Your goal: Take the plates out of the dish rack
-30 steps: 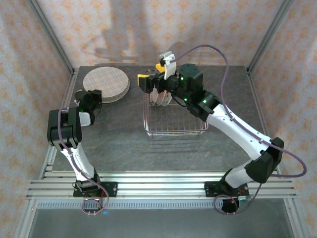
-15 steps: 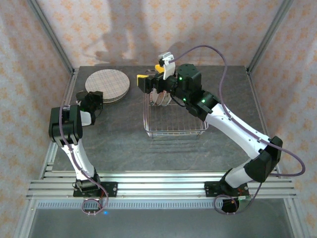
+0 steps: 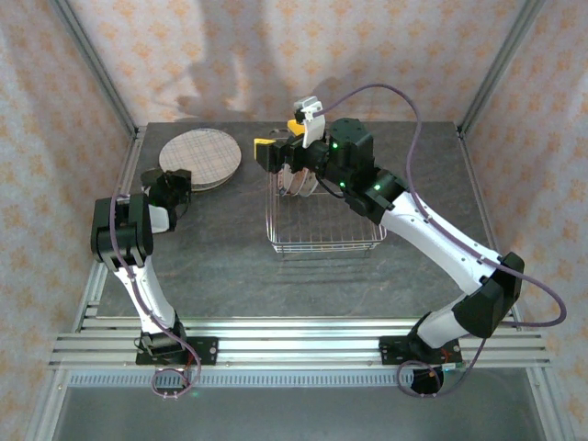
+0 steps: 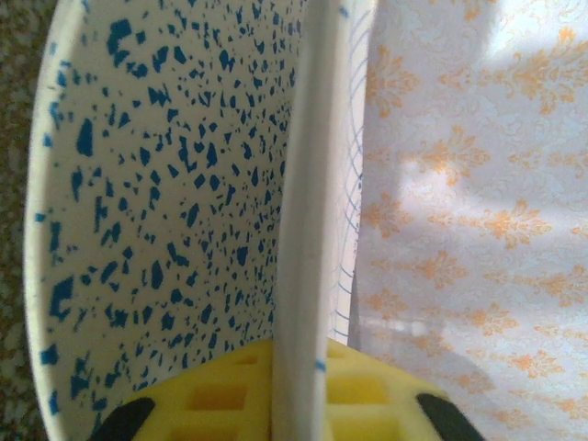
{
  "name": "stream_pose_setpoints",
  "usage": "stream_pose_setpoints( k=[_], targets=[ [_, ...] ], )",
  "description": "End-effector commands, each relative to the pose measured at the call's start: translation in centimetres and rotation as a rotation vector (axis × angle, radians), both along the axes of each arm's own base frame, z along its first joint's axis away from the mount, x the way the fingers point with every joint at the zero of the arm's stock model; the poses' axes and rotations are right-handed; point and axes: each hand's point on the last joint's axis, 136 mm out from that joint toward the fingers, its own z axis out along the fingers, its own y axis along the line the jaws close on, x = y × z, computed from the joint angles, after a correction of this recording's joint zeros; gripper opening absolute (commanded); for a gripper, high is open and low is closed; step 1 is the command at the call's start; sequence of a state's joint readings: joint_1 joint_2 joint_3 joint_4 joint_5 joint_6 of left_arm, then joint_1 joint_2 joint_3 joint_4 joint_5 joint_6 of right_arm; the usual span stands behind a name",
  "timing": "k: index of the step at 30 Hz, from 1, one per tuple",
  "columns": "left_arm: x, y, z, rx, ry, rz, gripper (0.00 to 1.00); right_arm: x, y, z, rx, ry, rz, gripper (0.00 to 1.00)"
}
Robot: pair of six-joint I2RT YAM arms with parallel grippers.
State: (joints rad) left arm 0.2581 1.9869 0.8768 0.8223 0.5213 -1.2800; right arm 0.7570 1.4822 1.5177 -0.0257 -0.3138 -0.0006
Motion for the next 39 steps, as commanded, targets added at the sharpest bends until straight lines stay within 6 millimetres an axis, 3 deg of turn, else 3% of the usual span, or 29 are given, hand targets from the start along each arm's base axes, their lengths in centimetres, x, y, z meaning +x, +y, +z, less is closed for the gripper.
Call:
stream_pose_setpoints(
  k=[1, 6, 13, 21, 30, 39],
  targets=[
    [1.0, 0.5, 2.0, 0.036, -0.069, -0.019, 0.18, -0.2, 0.0, 1.1, 0.024, -0.014, -0.005, 0.99],
    [1.1, 0.5, 2.5, 0.039, -0.069, -0.027, 0.27, -0.2, -0.2, 1.1, 0.029, -0.009, -0.013, 0.99],
    [1.0, 0.3, 3.0, 0.042, -0.02, -0.042, 0.46, -0.2, -0.4, 1.2, 0.033, -0.002, -0.024, 0.99],
    [0.9, 0.1, 2.5, 0.033, 0.112, -0.073, 0.63, -0.1, -0.5, 1.0, 0.038, 0.01, -0.032, 0.99],
    [1.0, -0.1, 1.9, 0.029, 0.192, -0.107, 0.66, -0.3, -0.8, 1.2, 0.039, 0.006, -0.037, 0.99],
    [-0.3, 0.4, 1.1, 0.053, 0.314, -0.09, 0.73, -0.3, -1.0, 1.1, 0.036, 0.015, -0.045, 0.99]
  ],
)
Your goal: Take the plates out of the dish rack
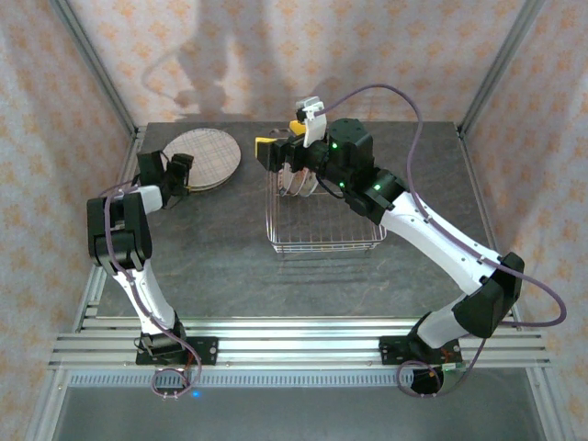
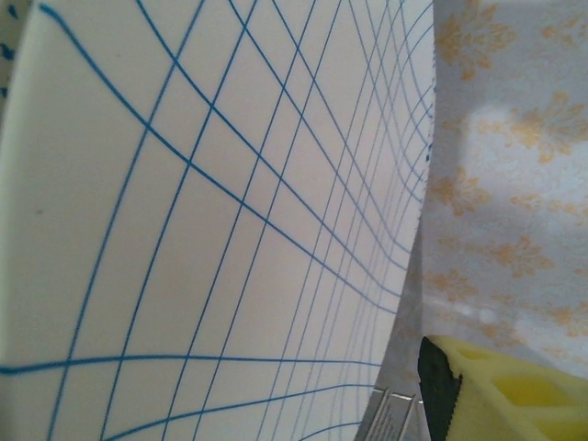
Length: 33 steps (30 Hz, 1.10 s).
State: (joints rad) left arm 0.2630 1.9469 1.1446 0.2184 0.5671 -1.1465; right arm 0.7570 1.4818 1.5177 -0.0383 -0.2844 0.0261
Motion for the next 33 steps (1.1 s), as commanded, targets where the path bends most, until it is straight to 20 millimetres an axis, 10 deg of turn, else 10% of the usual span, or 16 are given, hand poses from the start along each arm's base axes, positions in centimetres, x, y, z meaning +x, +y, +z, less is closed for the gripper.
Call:
stream_pose_setpoints(
  k=[1, 24, 33],
  targets=[
    [-0.9, 0.7, 1.9, 0.046, 0.04, 0.002, 0.73, -0.6, -0.6, 1.4, 0.028, -0.013, -0.014, 0.99],
    [-3.6, 1.6, 1.9, 0.103, 0.211, 0.025, 0.81, 1.5, -5.2, -0.5, -0.068, 0.083, -0.295, 1.0],
    [-4.7, 1.5, 5.6, 0.135, 0.2, 0.05, 0.84, 4.7, -10.2, -2.5, -0.104, 0.283, -0.559, 0.93]
  ],
)
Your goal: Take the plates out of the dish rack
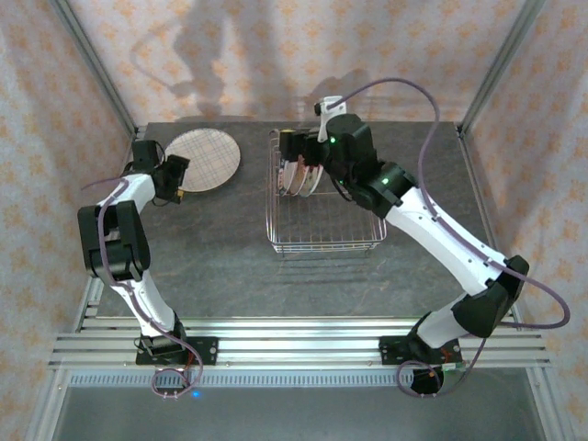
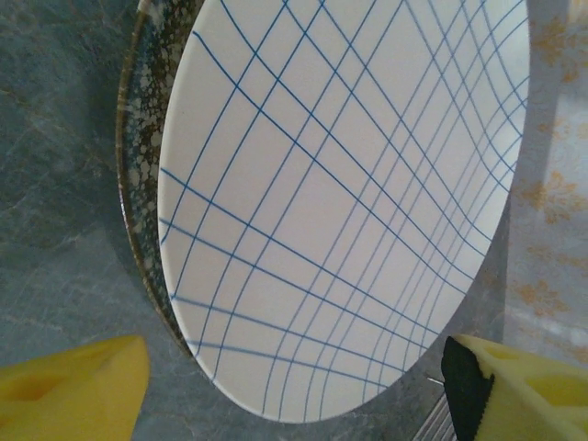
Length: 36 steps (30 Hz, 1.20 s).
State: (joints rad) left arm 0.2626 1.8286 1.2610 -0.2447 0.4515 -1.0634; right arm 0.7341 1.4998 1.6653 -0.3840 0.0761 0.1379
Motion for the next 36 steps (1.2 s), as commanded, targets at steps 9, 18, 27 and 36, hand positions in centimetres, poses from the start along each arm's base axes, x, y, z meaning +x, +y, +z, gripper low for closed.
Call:
stream_pose_setpoints(
  k=[9, 18, 27, 36],
  targets=[
    [-1.7, -7.9, 14.9, 0.132, -0.267, -0.124, 0.89, 4.7, -7.0, -7.8, -0.033, 0.463, -0.323, 0.86],
    [-6.4, -21.8, 24.8, 0.179, -0.646, -0.423, 0.89, 7.1, -6.1, -13.7, -0.156, 0.639, -0.312, 0.74],
    [-12.2, -28.6, 26.6, 0.203, -0.802, -0.572, 0.91, 9.0, -5.4, -16.8, -0.174, 0.683, -0.297, 0.56],
    [-13.1, -28.8, 26.5, 0.201, -0.803, -0.593, 0.91, 10.5, -5.0, -18.6, -0.187, 0.708, -0.27, 0.42]
  ],
)
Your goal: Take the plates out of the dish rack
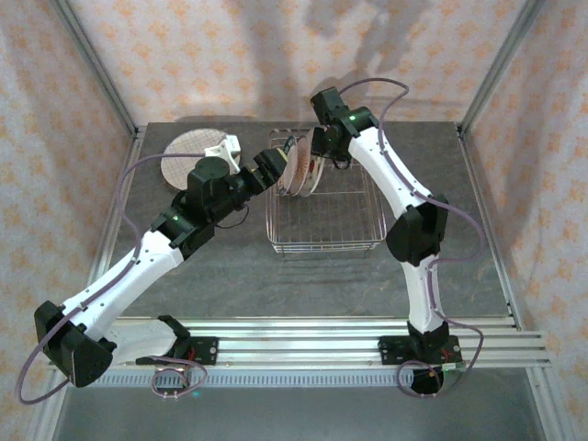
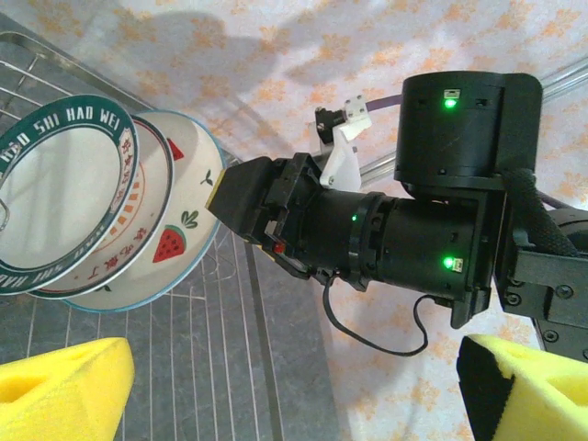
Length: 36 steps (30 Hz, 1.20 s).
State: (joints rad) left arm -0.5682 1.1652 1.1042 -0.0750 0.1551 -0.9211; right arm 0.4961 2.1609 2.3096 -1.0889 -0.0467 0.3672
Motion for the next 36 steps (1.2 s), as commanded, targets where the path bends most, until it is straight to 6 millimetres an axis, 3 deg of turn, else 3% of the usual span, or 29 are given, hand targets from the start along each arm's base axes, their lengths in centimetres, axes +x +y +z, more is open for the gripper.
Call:
stream_pose_setpoints(
  k=[1, 9, 26, 36],
  targets=[
    [-0.3, 0.4, 2.0, -0.006, -0.077, 0.01, 0.91, 0.4, -0.3, -0.2, -0.008, 0.013, 0.003, 0.42],
    [-1.1, 0.3, 1.9, 0.007, -0.107, 0.009, 0.93, 1.3, 0.3, -1.1, -0.017, 0.014, 0.025, 0.33],
    [-2.1, -0.3, 4.5, 0.136, -0.248, 0.012, 0.93, 1.9, 0.5, -2.6, -0.025, 0.034, 0.019, 0.21],
    [-2.2, -0.6, 4.3, 0.138, -0.245, -0.001, 0.93, 2.4, 0.5, -2.4, -0.035, 0.017, 0.011, 0.1]
  ],
)
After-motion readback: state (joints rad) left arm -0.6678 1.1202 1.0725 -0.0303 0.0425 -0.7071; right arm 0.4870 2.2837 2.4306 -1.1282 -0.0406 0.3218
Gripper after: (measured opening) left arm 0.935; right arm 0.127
